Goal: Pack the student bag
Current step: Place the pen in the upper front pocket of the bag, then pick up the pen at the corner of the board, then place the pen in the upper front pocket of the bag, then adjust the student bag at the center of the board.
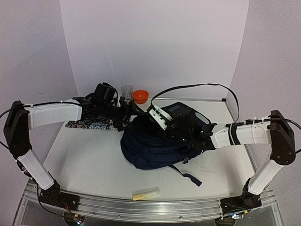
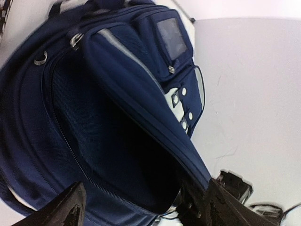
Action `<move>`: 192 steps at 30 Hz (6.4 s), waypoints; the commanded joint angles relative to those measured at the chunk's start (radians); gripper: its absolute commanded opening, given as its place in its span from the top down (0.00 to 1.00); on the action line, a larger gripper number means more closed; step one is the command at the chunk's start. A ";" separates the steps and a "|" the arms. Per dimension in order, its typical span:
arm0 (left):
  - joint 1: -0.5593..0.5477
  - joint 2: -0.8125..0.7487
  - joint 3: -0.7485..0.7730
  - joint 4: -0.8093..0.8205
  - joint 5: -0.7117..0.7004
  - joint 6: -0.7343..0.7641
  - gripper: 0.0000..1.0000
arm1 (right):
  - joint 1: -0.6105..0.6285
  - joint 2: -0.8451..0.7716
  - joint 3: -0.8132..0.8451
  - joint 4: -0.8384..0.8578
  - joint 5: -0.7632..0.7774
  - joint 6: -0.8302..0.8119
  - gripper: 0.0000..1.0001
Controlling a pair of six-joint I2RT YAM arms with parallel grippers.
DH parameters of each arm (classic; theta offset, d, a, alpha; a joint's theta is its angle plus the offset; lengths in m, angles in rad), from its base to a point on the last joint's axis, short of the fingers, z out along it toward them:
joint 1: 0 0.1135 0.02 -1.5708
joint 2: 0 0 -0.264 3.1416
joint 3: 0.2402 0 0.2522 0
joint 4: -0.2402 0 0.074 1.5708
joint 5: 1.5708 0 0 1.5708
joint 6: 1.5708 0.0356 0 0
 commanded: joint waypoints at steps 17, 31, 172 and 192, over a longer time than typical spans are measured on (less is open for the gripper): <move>-0.310 -0.162 -0.058 -0.369 -0.272 0.706 0.01 | -0.046 -0.109 -0.004 0.068 -0.003 0.057 1.00; -0.644 0.125 0.063 -0.449 -0.346 0.838 0.06 | -0.049 -0.129 0.002 0.060 -0.026 0.095 1.00; -0.127 -0.166 -0.059 -0.161 -0.405 0.146 0.27 | -0.032 -0.281 0.123 -0.485 -0.275 0.420 0.41; 0.129 0.250 0.237 -0.205 -0.202 0.458 0.24 | -0.140 -0.388 -0.098 -0.653 -0.099 0.972 0.28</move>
